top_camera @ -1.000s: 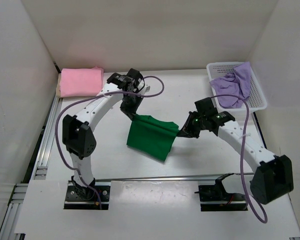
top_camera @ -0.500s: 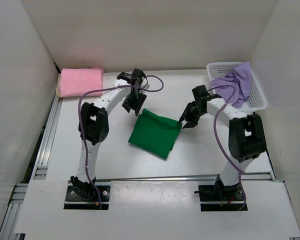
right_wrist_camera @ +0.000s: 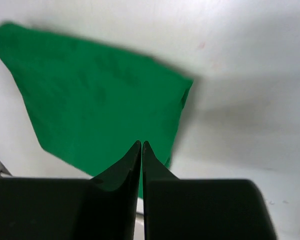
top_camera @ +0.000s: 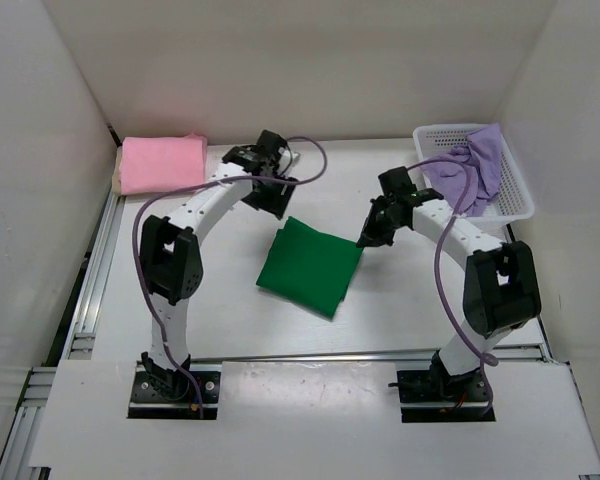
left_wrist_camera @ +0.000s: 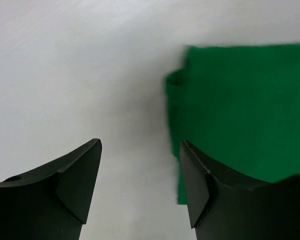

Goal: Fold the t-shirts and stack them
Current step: Fold the long partially folded tshirt into a neat square

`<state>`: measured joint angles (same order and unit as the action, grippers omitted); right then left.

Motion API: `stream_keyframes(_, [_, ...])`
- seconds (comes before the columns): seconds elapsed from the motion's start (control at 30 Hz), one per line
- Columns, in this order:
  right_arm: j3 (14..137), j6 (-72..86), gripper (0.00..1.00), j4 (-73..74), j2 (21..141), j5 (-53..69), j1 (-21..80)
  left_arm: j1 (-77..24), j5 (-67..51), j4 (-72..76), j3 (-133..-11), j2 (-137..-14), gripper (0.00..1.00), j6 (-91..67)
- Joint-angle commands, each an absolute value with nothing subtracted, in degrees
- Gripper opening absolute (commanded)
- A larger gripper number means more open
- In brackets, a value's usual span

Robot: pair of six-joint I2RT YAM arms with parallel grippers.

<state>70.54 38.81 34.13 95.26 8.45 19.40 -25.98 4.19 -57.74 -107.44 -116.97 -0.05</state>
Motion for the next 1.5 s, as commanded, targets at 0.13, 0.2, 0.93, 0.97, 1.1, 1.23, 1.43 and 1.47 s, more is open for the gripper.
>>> stream_keyframes(0.13, [69.4,41.0,0.01,30.6,104.0,14.3,21.0,-31.1,-7.5,-56.5,-108.6,-120.8,0.73,0.0])
stream_keyframes(0.2, [74.1,41.0,0.00,30.6,109.3,14.8,21.0,-31.1,-7.6,-56.5,-108.6,-122.3,0.73,0.0])
stream_keyframes(0.93, [76.3,38.7,0.46,34.5,105.7,13.7,24.3,-20.5,-11.5,-53.0,-90.4,-107.1,1.00,0.0])
stream_keyframes(0.97, [75.7,38.7,0.46,33.8,106.4,13.7,24.3,-19.9,-13.1,-53.6,-89.0,-107.8,1.00,0.0])
stream_keyframes(1.1, [75.7,40.5,0.47,33.1,110.0,15.0,26.4,-18.6,-18.3,-52.2,-84.0,-112.6,1.00,0.0])
stream_keyframes(1.23, [74.4,43.2,0.43,30.7,111.9,15.7,27.0,-17.8,-23.7,-49.8,-82.7,-114.9,1.00,0.0])
stream_keyframes(1.43, [71.6,45.2,0.30,28.6,112.4,16.4,27.0,-17.8,-28.3,-47.5,-82.2,-120.1,1.00,0.0])
stream_keyframes(1.47, [71.6,45.2,0.30,28.0,112.4,16.4,27.0,-17.8,-29.4,-47.5,-82.7,-121.3,0.98,0.0])
